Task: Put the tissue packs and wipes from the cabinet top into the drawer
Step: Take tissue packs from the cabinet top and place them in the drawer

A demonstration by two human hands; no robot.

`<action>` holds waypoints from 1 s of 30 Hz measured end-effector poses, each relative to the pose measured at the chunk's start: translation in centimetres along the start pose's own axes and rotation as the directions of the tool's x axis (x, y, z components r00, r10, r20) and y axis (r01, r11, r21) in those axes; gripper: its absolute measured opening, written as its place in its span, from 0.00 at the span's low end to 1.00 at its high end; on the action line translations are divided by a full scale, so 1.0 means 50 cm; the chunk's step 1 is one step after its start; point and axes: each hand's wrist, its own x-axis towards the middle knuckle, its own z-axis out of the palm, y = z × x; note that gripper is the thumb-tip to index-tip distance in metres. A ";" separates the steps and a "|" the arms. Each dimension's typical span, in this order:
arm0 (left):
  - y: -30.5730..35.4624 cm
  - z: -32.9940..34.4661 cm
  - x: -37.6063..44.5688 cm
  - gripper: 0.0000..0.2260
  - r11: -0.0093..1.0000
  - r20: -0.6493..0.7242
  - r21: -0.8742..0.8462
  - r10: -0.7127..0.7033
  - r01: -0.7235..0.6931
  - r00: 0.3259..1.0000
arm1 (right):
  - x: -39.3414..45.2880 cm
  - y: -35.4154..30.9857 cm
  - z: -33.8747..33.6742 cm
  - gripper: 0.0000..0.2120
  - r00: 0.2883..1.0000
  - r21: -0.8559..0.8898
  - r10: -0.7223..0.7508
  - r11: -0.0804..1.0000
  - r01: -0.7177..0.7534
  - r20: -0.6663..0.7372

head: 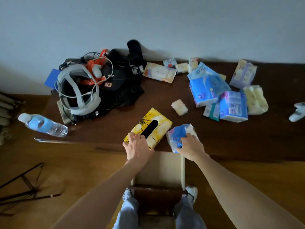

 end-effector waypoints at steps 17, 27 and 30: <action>-0.159 0.331 -0.231 0.25 0.943 -0.081 -0.049 0.324 -0.328 0.943 | -0.088 -0.002 0.400 0.12 0.929 0.304 0.020 0.942 -0.141 0.370; -0.185 0.596 -0.112 0.26 0.995 0.145 0.050 0.078 -0.086 0.986 | 0.069 0.015 0.640 0.20 0.927 0.254 0.027 0.958 -0.131 0.375; -0.178 0.684 -0.040 0.26 0.997 0.153 0.033 0.061 -0.067 0.986 | 0.129 0.038 0.706 0.22 0.944 0.221 0.004 0.972 -0.081 0.330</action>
